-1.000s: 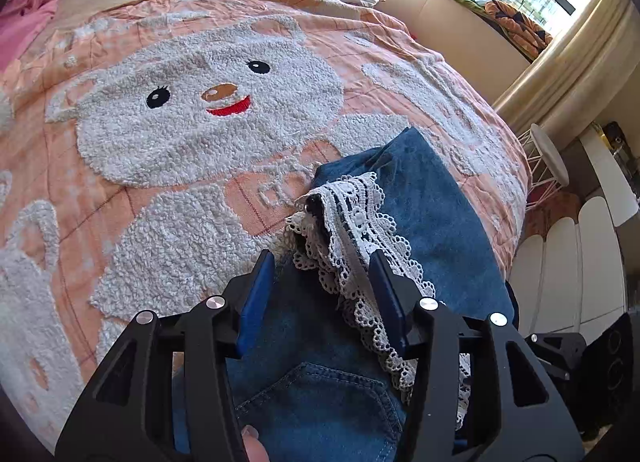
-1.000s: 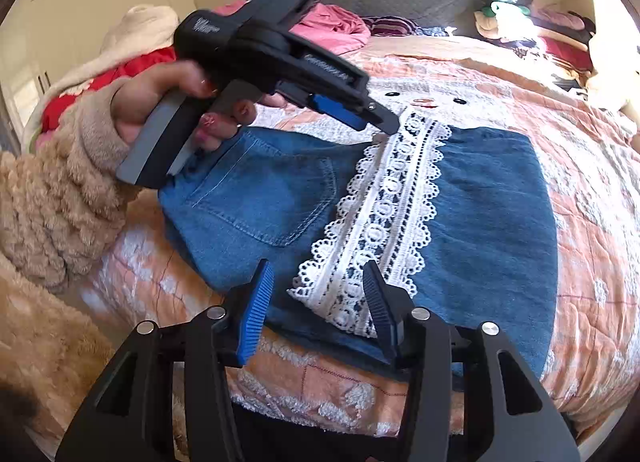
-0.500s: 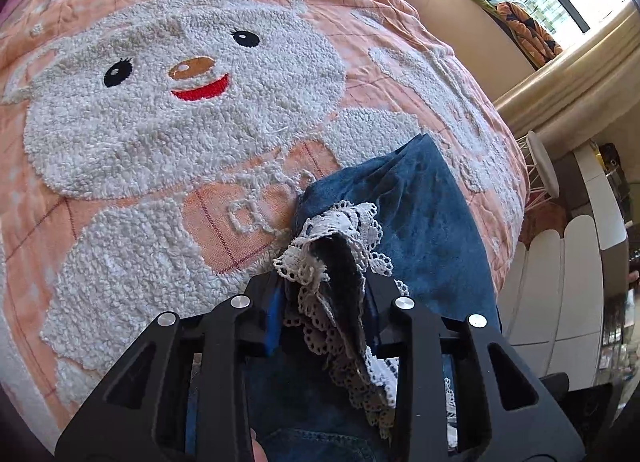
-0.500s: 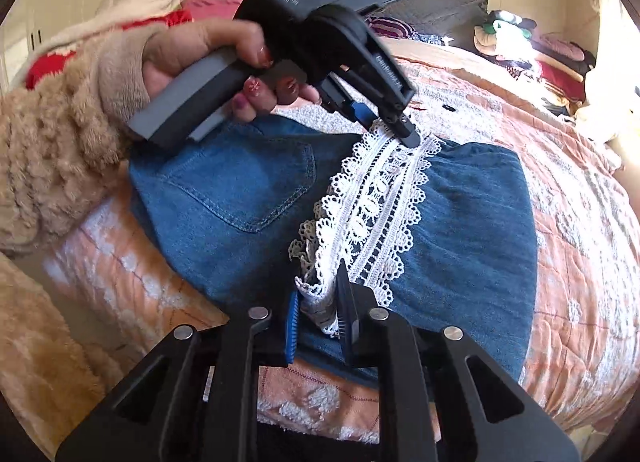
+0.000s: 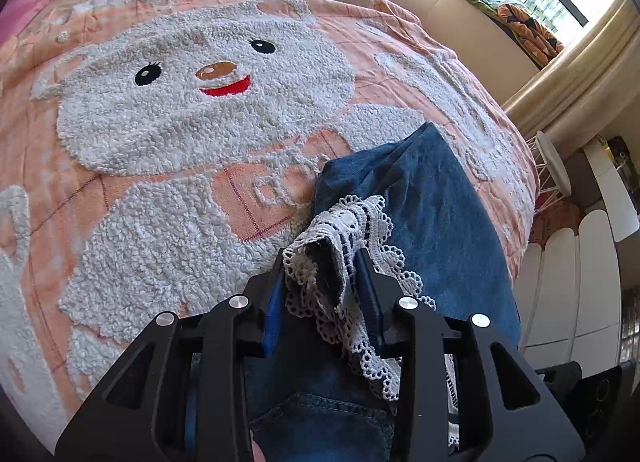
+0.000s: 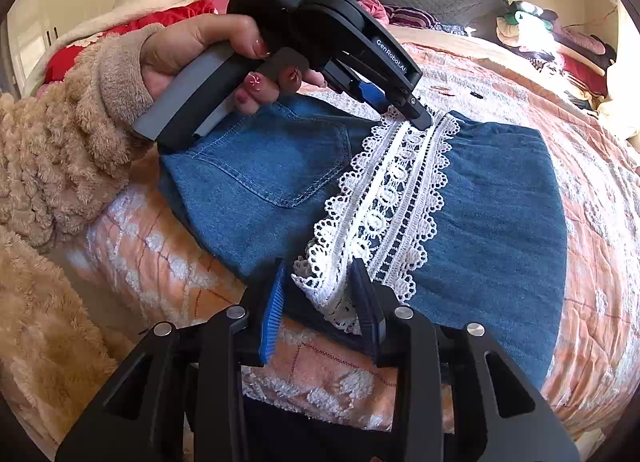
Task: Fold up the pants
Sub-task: 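Carry the lifted end across and lay it onto the denim with both tools, then open both tools and move them to the elastic waistband and cuff end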
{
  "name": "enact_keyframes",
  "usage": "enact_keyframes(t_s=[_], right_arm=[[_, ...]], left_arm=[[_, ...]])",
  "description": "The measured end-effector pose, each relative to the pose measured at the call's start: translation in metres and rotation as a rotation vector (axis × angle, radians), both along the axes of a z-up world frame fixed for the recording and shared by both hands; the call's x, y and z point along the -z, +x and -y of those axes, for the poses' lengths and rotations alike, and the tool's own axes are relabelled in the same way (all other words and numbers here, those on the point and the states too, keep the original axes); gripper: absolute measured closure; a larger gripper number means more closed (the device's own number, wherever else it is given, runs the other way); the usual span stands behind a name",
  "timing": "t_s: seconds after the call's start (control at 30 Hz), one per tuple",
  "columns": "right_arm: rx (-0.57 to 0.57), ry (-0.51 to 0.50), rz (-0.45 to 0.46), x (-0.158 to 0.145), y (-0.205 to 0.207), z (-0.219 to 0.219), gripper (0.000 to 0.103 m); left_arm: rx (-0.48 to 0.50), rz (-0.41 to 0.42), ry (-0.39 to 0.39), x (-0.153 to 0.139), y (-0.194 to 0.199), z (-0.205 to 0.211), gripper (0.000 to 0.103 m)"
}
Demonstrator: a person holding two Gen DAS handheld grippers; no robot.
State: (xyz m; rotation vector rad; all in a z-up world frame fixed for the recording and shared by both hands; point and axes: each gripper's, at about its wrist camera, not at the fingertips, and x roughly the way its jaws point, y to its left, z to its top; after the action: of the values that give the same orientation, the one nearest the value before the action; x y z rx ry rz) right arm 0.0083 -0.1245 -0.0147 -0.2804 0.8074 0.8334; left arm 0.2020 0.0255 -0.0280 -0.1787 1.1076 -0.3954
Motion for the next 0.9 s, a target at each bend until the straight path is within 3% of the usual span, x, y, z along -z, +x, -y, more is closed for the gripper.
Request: enact_keyframes(t_s=[0.1, 0.17, 0.4, 0.57, 0.9], right_arm=[[0.001, 0.015, -0.003, -0.005, -0.003, 0.0, 0.064], [0.007, 0.034, 0.0, -0.01, -0.003, 0.002, 0.062], [0.054, 0.111, 0.047, -0.031, -0.007, 0.015, 0.043], [0.065, 0.124, 0.075, -0.038, -0.01, 0.015, 0.033], [0.069, 0.151, 0.124, -0.052, -0.02, 0.007, 0.021]], left_arm=[[-0.021, 0.007, -0.01, -0.002, -0.005, -0.002, 0.074], [-0.045, 0.011, 0.009, -0.006, -0.009, -0.005, 0.061], [-0.108, 0.067, -0.01, -0.035, -0.031, -0.03, 0.058], [-0.17, 0.109, -0.02, -0.052, -0.056, -0.054, 0.047], [-0.307, 0.177, 0.04, -0.074, -0.117, -0.105, 0.03]])
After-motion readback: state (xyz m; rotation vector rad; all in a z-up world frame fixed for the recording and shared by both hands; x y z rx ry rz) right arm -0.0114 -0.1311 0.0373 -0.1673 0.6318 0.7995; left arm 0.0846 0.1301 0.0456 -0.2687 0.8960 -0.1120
